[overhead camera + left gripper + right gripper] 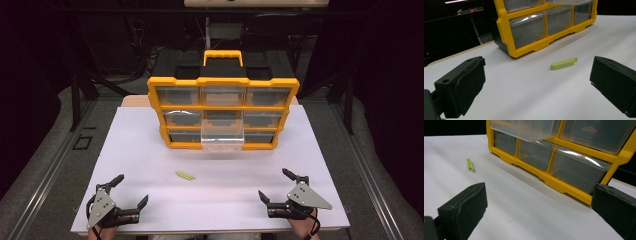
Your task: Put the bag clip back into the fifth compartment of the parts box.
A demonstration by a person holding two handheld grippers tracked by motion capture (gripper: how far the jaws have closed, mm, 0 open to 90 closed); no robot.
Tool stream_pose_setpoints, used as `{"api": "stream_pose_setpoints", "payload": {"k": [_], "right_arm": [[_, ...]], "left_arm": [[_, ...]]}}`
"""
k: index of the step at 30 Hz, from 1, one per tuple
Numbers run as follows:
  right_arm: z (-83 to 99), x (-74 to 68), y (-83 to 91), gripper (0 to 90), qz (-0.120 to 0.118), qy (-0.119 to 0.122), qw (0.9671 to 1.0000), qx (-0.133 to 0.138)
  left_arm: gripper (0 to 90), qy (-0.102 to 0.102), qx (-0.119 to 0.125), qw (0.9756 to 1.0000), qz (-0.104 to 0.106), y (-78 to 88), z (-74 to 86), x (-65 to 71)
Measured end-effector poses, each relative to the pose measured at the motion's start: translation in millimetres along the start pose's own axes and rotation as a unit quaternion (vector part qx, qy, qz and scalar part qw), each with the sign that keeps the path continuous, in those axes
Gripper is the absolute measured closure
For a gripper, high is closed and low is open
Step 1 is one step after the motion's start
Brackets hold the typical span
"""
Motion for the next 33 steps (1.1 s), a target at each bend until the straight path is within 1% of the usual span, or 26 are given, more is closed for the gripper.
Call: {"api": "stream_pose_setpoints", "payload": {"k": [4, 7, 10, 16, 18, 21, 23, 24, 27, 31, 33], "right_arm": [[-0.5, -1.1, -1.5, 0.0, 0.001, 0.004, 1.0, -0.004], [-0.4, -2.5, -3.0, 0.0, 0.0, 0.002, 1.0, -0.006], [-1.1, -6.1, -7.7, 0.0, -0.005, 0.001, 0.9999, -0.014], [-2.3, -14.5, -16.3, 0.0, -0.008, 0.012, 0.9994, -0.031], [-2.0, -16.0, -18.0, 0.0, -0.011, 0.011, 0.9993, -0.034], [-2.2, -20.2, -24.0, 0.0, -0.016, 0.016, 0.9988, -0.043], [-2.5, -21.7, -25.7, 0.0, -0.017, 0.016, 0.9987, -0.045], [-3.5, -24.4, -30.2, 0.0, -0.022, 0.015, 0.9985, -0.048], [-4.6, -26.6, -33.3, 0.0, -0.025, 0.014, 0.9983, -0.051], [-6.6, -32.3, -42.1, 0.2, -0.034, 0.015, 0.9976, -0.059], [-6.8, -33.6, -44.0, 0.2, -0.034, 0.013, 0.9975, -0.06]], "left_arm": [[0.2, 0.002, 0.002, 1.0, -0.002, 0.4, -0.3, -0.1], [0.3, 0.001, 0.001, 1.0, -0.002, 0.1, -0.3, -0.2], [0.3, -0.001, -0.001, 1.0, -0.002, -0.5, 0.3, -0.3], [0.3, 0.0, -0.001, 1.0, -0.003, -0.4, 0.1, -0.4], [0.3, -0.001, -0.001, 1.0, -0.003, -0.5, 0.1, -0.4], [0.3, 0.0, -0.002, 1.0, -0.003, -0.6, 0.2, -0.4], [0.3, 0.001, -0.001, 1.0, -0.004, -0.4, 0.2, -0.4], [0.3, 0.003, -0.001, 1.0, -0.005, 0.2, 0.2, -0.5], [0.3, 0.003, 0.001, 1.0, -0.005, 0.3, 0.0, -0.8], [0.3, 0.003, 0.0, 1.0, -0.005, 0.2, 0.0, -0.7], [0.3, 0.003, 0.0, 1.0, -0.005, 0.2, 0.0, -0.9]]}}
Point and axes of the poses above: each handheld gripper's, and its own axes: y roughly backward along the jaws, z roughly out of its underside, x roughly to its right, the point moved 5 cm from there along -y, roughly forward along the jaws, and after that the axes turned 2 degrees about -y, right-handed, at the moved point
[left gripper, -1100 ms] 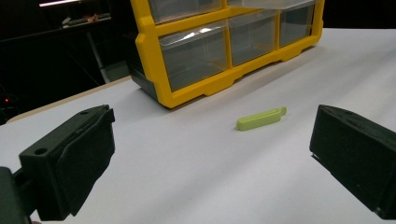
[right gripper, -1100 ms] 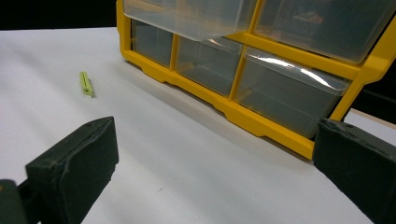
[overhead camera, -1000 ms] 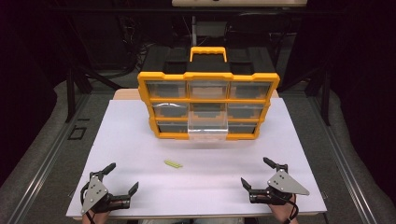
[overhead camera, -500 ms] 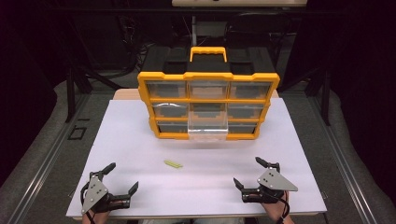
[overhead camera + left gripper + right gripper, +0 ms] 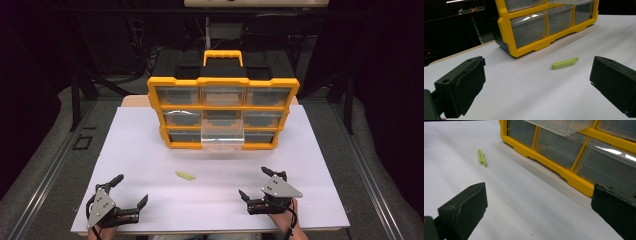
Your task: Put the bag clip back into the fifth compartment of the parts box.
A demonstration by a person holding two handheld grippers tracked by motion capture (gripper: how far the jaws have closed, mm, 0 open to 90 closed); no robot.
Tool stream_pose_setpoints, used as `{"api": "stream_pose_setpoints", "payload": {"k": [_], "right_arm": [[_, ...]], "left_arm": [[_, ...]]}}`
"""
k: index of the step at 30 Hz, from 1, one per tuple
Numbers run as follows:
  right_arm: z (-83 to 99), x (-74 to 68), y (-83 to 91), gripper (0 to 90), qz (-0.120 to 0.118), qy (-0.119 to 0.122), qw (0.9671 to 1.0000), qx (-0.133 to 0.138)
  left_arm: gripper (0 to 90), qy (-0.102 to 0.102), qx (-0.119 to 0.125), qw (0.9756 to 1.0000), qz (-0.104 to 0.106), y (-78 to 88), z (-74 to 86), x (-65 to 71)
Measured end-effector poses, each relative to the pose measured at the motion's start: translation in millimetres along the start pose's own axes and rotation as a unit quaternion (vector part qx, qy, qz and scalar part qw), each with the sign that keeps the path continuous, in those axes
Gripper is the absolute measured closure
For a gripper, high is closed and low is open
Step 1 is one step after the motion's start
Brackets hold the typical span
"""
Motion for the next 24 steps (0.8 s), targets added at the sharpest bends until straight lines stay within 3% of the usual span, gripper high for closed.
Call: {"api": "stream_pose_setpoints", "payload": {"k": [24], "right_arm": [[-9.1, -24.2, -37.0, 0.4, -0.033, -0.001, 0.9981, -0.052]], "left_arm": [[0.3, 0.0, -0.001, 1.0, -0.001, 0.7, 0.1, -0.7]]}}
Point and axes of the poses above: each handheld gripper's, and its own axes: y roughly backward along the jaws, z roughly out of its underside, x roughly to its right, the point moved 5 cm from there along -y, roughly forward along the jaws, and after that the axes turned 2 degrees about -y, right-handed, at the moved point
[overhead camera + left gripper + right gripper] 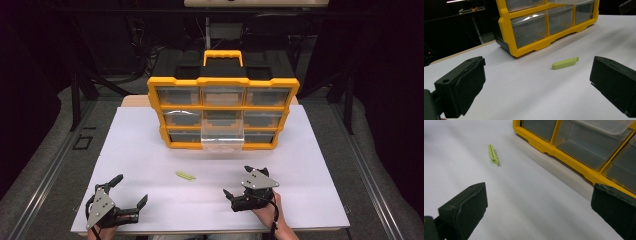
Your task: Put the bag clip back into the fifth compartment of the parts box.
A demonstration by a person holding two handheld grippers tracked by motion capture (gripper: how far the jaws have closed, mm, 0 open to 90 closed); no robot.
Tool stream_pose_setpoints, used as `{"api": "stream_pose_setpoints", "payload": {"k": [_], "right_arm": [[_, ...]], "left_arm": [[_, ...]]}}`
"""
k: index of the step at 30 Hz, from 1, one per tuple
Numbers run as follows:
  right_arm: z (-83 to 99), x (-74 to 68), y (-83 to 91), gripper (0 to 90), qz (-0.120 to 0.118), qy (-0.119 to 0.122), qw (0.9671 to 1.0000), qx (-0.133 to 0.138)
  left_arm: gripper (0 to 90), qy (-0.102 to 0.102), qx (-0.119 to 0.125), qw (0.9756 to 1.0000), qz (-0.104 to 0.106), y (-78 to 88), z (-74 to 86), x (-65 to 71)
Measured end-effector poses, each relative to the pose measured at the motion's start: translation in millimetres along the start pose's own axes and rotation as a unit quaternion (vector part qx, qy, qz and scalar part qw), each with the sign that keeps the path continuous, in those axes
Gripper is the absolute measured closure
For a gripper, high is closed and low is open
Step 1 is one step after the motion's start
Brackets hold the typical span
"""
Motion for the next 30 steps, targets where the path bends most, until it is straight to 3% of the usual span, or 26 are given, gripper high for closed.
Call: {"api": "stream_pose_setpoints", "payload": {"k": [18, 30], "right_arm": [[-7.1, -11.8, -21.1, 0.6, -0.019, 0.003, 0.9992, -0.036], [-13.5, -26.7, -41.3, 0.0, -0.033, 0.027, 0.9962, -0.075]], "left_arm": [[0.3, 0.001, 0.0, 1.0, -0.001, 0.4, 0.1, -0.2], [0.3, 0.002, 0.001, 1.0, -0.001, 0.8, 0.1, -0.5]]}}
Point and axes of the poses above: each handheld gripper's, and its own axes: y roughly backward along the jaws, z roughly out of its underside, x roughly to its right, the point moved 5 cm from there along -y, roughly forward along the jaws, and after that the axes turned 2 degrees about -y, right-handed, at the moved point
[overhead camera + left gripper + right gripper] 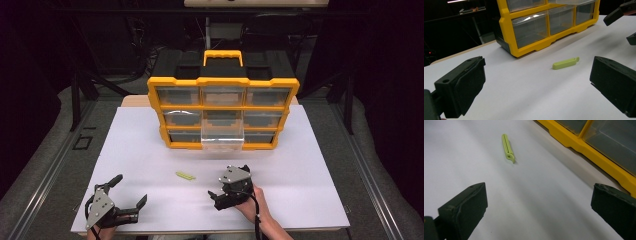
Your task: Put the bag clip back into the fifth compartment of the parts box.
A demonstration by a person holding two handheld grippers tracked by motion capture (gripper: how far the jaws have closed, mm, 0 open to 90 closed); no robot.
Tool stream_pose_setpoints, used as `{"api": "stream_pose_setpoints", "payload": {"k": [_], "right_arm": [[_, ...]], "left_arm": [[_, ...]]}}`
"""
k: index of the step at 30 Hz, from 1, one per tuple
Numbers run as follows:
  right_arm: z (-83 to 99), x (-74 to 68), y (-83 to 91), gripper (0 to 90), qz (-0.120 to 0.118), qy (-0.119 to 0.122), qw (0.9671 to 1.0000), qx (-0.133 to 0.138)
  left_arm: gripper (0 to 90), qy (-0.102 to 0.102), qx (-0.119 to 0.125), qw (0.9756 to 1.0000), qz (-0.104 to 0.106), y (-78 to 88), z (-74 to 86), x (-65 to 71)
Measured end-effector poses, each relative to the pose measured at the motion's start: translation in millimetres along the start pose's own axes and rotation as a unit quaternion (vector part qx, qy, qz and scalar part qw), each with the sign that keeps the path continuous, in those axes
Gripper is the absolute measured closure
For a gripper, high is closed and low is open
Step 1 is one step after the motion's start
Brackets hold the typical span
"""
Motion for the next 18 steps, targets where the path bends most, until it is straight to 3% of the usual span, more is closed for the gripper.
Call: {"api": "stream_pose_setpoints", "payload": {"k": [7, 9, 18], "right_arm": [[-8.8, -8.2, -12.0, 0.0, -0.014, 0.013, 0.9997, -0.011], [-12.0, -11.5, -19.2, 0.0, -0.031, 0.016, 0.9992, -0.018], [-25.2, -20.3, -35.1, 0.1, -0.06, 0.032, 0.9971, -0.034]], "left_arm": [[0.3, 0.001, 0.0, 1.0, 0.0, 0.2, 0.1, -0.2], [0.3, 0.0, -0.001, 1.0, 0.001, 0.1, 0.1, -0.2], [0.3, 0.002, 0.001, 1.0, 0.002, 0.1, 0.1, -0.1]]}}
Point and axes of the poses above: each handheld gripper's, and its own axes: y roughly backward along the jaws, z roughly out of its underside, x roughly to its right, the point moved 5 cm from there along -y, roughly forward along the jaws, and after that the axes turned 2 degrees about -y, right-handed, at the moved point
